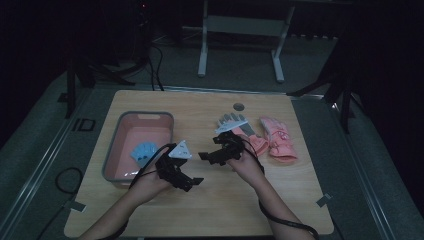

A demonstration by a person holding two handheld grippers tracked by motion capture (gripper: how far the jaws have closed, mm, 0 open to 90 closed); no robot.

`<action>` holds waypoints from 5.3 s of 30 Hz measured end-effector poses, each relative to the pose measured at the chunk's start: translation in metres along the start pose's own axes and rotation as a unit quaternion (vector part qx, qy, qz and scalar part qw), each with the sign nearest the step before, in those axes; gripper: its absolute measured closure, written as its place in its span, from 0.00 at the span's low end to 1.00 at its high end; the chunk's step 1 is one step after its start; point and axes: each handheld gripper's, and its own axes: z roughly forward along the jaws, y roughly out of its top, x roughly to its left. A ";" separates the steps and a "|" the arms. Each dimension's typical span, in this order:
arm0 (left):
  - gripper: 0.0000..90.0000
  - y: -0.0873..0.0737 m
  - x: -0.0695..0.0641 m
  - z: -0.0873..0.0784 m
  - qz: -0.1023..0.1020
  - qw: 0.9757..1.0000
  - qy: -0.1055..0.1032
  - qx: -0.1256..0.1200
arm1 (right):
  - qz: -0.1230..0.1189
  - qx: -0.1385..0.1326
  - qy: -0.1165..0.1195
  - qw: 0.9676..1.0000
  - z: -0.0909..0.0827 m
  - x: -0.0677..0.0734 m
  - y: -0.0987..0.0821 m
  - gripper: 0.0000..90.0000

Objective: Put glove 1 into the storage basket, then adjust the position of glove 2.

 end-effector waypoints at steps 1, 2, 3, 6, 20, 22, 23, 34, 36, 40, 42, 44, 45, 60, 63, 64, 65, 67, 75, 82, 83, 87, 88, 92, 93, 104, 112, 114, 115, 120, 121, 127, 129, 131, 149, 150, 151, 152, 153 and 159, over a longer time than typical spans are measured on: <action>0.08 0.000 -0.003 0.003 0.003 1.000 -0.004 -0.003 | 0.000 -0.003 -0.006 1.000 -0.002 -0.001 -0.002 0.14; 0.08 0.000 -0.004 0.006 0.004 1.000 -0.004 -0.005 | 0.005 -0.002 -0.001 1.000 -0.005 -0.005 -0.005 0.14; 0.08 0.000 -0.005 0.008 0.006 1.000 -0.008 -0.006 | 0.009 -0.002 0.001 1.000 -0.006 -0.007 -0.007 0.14; 0.08 -0.002 -0.009 0.017 0.007 1.000 -0.018 -0.008 | 0.023 -0.003 0.004 1.000 -0.012 -0.014 -0.017 0.15; 0.08 -0.019 -0.027 0.052 0.009 0.999 -0.040 -0.003 | 0.015 -0.005 -0.032 0.999 -0.020 -0.026 -0.057 0.14; 0.08 -0.023 -0.029 0.056 0.008 0.999 -0.041 -0.004 | 0.015 -0.007 -0.038 0.999 -0.022 -0.027 -0.063 0.14; 0.08 -0.025 -0.030 0.058 0.008 0.999 -0.038 -0.002 | 0.014 -0.007 -0.039 0.999 -0.023 -0.028 -0.066 0.14; 0.08 -0.050 -0.037 0.069 -0.003 0.999 -0.034 -0.003 | 0.048 0.001 -0.043 0.998 -0.035 -0.039 -0.084 0.17; 0.08 -0.052 -0.037 0.068 -0.010 0.999 -0.036 -0.011 | 0.047 0.007 -0.047 0.998 -0.038 -0.041 -0.086 0.24; 0.08 -0.053 -0.037 0.066 -0.012 1.000 -0.024 -0.015 | 0.039 0.004 -0.057 0.998 -0.044 -0.047 -0.088 0.37; 0.08 -0.054 -0.037 0.065 -0.012 1.000 -0.019 -0.017 | 0.023 0.010 -0.064 0.998 -0.048 -0.050 -0.087 0.49; 0.08 -0.054 -0.037 0.064 -0.014 1.000 -0.020 -0.018 | 0.020 0.011 -0.065 0.998 -0.049 -0.053 -0.086 0.49; 0.08 -0.055 -0.037 0.064 -0.019 0.999 -0.019 -0.019 | 0.022 0.011 -0.069 0.997 -0.051 -0.056 -0.084 0.52; 0.07 -0.061 -0.041 0.067 -0.015 1.000 -0.020 -0.006 | 0.054 -0.005 -0.137 0.989 -0.057 -0.135 -0.051 0.65; 0.05 -0.062 -0.041 0.068 -0.013 1.000 -0.019 -0.001 | 0.061 -0.001 -0.137 0.989 -0.047 -0.147 -0.047 0.65; 0.05 -0.062 -0.041 0.068 -0.015 1.000 -0.021 -0.001 | 0.058 0.003 -0.138 0.989 -0.043 -0.149 -0.046 0.65; 0.05 -0.062 -0.041 0.068 -0.016 1.000 -0.023 -0.002 | 0.058 0.006 -0.138 0.989 -0.039 -0.152 -0.045 0.65; 0.05 -0.062 -0.040 0.067 -0.016 1.000 -0.022 -0.003 | 0.057 0.018 -0.140 0.988 -0.031 -0.157 -0.043 0.65; 0.05 -0.064 -0.038 0.067 -0.022 1.000 -0.020 -0.008 | 0.054 0.056 -0.138 0.987 -0.011 -0.169 -0.048 0.65; 0.05 -0.064 -0.037 0.067 -0.023 1.000 -0.019 -0.007 | 0.043 0.068 -0.151 0.985 -0.005 -0.163 -0.051 0.87; 0.05 -0.064 -0.037 0.067 -0.023 1.000 -0.020 -0.007 | 0.041 0.069 -0.156 0.985 -0.004 -0.161 -0.051 0.91; 0.05 -0.064 -0.037 0.067 -0.022 1.000 -0.019 -0.007 | 0.086 0.049 -0.151 0.984 -0.009 -0.157 -0.049 0.95; 0.05 -0.064 -0.037 0.066 -0.023 0.999 -0.019 -0.009 | 0.106 0.038 -0.158 0.981 -0.014 -0.150 -0.046 0.98; 0.05 -0.064 -0.037 0.066 -0.026 0.999 -0.020 -0.012 | 0.124 0.017 -0.176 0.976 -0.025 -0.132 -0.040 0.98; 0.05 -0.064 -0.038 0.066 -0.023 0.999 -0.018 -0.014 | 0.130 0.005 -0.176 0.976 -0.029 -0.126 -0.037 0.98; 0.05 -0.064 -0.036 0.065 -0.020 1.000 -0.008 -0.016 | 0.193 -0.036 -0.171 0.965 -0.045 -0.069 -0.040 0.98; 0.05 -0.065 -0.036 0.064 -0.024 0.999 -0.013 -0.019 | 0.238 -0.042 -0.212 0.947 -0.039 -0.033 -0.055 0.98; 0.05 -0.065 -0.036 0.064 -0.027 0.999 -0.013 -0.019 | 0.257 -0.049 -0.221 0.939 -0.038 -0.030 -0.060 0.98; 0.05 -0.065 -0.036 0.065 -0.026 0.999 -0.013 -0.018 | 0.267 -0.053 -0.223 0.936 -0.037 -0.029 -0.063 0.98; 0.05 -0.065 -0.035 0.065 -0.024 0.999 -0.013 -0.018 | 0.290 -0.042 -0.233 0.927 -0.026 -0.022 -0.077 0.98; 0.05 -0.065 -0.036 0.065 -0.023 0.999 -0.013 -0.018 | 0.289 -0.039 -0.238 0.926 -0.022 -0.022 -0.079 0.98; 0.05 -0.066 -0.036 0.065 -0.022 1.000 -0.014 -0.016 | 0.281 -0.028 -0.250 0.926 -0.012 -0.021 -0.086 0.91; 0.05 -0.066 -0.036 0.065 -0.022 1.000 -0.014 -0.016 | 0.284 -0.034 -0.249 0.925 -0.014 -0.021 -0.087 0.85; 0.05 -0.066 -0.036 0.065 -0.022 1.000 -0.014 -0.016 | 0.271 -0.032 -0.255 0.928 -0.015 -0.020 -0.086 0.80; 0.05 -0.067 -0.036 0.063 -0.026 0.999 -0.017 -0.023 | 0.153 -0.041 -0.256 0.954 -0.113 -0.089 -0.084 0.75; 0.05 -0.067 -0.036 0.063 -0.025 0.999 -0.017 -0.021 | 0.146 -0.030 -0.269 0.952 -0.118 -0.097 -0.086 0.75; 0.05 -0.067 -0.036 0.064 -0.024 0.999 -0.016 -0.021 | 0.143 -0.022 -0.276 0.950 -0.122 -0.104 -0.087 0.75; 0.05 -0.067 -0.036 0.064 -0.024 0.999 -0.016 -0.021 | 0.143 -0.022 -0.276 0.950 -0.122 -0.104 -0.087 0.75; 0.05 -0.067 -0.036 0.064 -0.024 0.999 -0.016 -0.021 | 0.142 -0.021 -0.272 0.951 -0.124 -0.109 -0.088 0.75; 0.05 -0.068 -0.036 0.063 -0.031 0.999 -0.016 -0.022 | 0.129 0.000 -0.272 0.954 -0.135 -0.153 -0.093 0.71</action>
